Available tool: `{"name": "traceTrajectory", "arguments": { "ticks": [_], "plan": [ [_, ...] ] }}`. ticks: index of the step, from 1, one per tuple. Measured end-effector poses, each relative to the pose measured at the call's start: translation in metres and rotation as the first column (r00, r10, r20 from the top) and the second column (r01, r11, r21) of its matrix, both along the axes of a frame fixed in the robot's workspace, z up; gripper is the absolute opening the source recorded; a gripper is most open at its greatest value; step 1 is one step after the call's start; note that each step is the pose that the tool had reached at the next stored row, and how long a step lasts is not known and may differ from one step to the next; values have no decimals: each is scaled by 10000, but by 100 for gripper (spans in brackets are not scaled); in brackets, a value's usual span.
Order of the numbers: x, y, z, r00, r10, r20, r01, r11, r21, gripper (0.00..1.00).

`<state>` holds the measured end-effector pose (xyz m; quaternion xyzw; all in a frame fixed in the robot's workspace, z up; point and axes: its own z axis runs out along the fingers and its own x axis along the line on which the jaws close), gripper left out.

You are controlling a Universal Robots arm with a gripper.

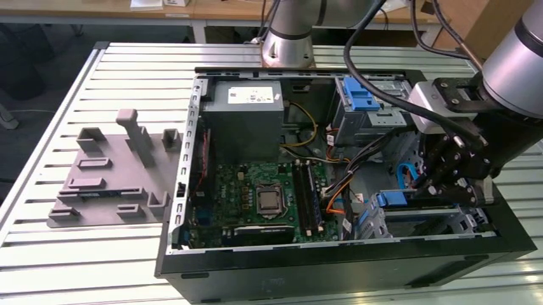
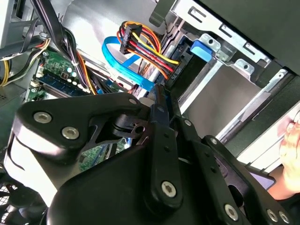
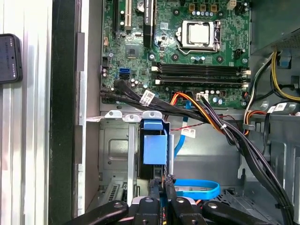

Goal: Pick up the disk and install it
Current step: 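Insert the second disk wire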

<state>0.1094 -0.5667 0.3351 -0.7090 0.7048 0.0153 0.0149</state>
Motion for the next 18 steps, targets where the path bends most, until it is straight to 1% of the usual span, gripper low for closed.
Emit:
{"name": "traceTrajectory", "arguments": {
  "ticks": [5,18],
  "plan": [
    [0,0,-16,10000,1,0,-1,10000,65,16],
    [0,0,-54,10000,1,-4,0,10000,68,16]
  ]
}}
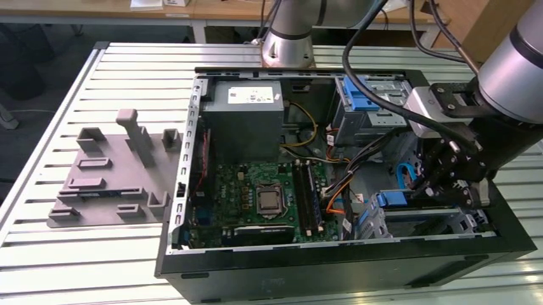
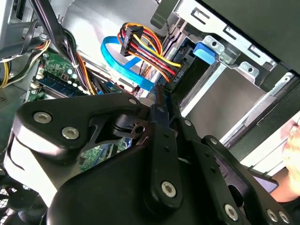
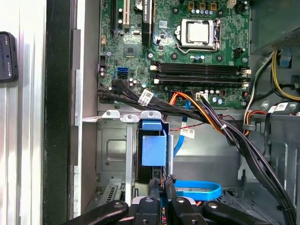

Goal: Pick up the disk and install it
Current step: 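Insert the second disk wire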

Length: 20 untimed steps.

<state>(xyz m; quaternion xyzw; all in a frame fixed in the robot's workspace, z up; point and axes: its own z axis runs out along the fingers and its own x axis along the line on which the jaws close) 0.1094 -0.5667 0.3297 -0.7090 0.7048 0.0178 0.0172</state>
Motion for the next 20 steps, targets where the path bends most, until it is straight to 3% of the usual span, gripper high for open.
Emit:
{"name": "traceTrajectory", "arguments": {
  "ticks": [3,4,5,13,14,16,20],
  "plan": [
    [0,0,-1,10000,-1,0,1,10000,-1,17],
    [0,0,-1,10000,0,0,0,10000,0,24],
    [0,0,2,10000,0,0,0,10000,1,24],
    [0,0,119,10000,0,-1,0,10000,-15,24],
    [0,0,127,10000,0,0,0,10000,-17,22],
    [0,0,142,10000,0,0,0,10000,-18,11],
    [0,0,145,10000,0,0,0,10000,-18,11]
  ]
}}
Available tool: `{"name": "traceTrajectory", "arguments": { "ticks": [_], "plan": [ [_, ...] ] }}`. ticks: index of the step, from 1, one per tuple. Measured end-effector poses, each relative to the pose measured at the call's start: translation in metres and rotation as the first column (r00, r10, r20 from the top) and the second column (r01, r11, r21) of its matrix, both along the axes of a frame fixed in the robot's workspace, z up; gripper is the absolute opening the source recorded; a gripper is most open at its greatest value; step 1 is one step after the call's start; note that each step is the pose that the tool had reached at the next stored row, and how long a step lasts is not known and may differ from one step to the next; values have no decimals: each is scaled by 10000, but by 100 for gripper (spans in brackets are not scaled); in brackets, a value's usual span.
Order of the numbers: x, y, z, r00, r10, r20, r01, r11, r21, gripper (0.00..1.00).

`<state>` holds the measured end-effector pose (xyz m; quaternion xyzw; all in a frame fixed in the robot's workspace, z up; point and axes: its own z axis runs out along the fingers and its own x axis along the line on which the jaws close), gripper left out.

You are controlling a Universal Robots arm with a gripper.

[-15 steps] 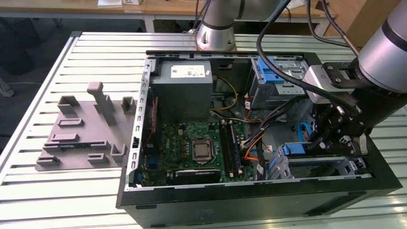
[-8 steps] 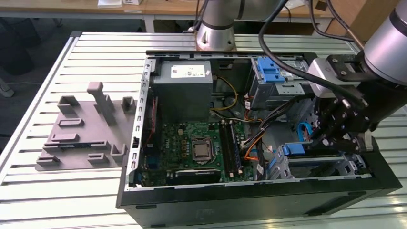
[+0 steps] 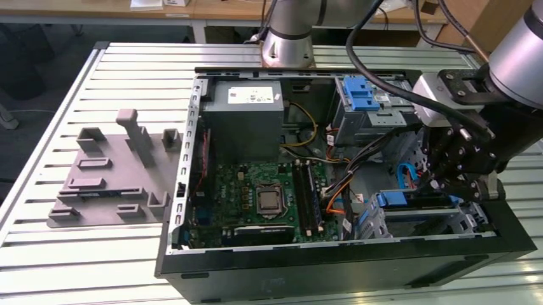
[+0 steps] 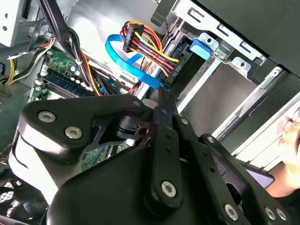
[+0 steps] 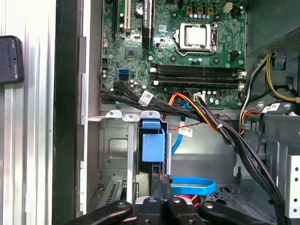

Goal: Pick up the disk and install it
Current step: 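Insert the second disk wire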

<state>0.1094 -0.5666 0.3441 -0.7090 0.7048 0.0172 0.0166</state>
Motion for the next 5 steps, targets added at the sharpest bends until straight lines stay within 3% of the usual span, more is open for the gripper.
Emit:
{"name": "traceTrajectory", "arguments": {
  "ticks": [5],
  "plan": [
    [0,0,1,10000,0,0,0,10000,-1,11]
  ]
}}
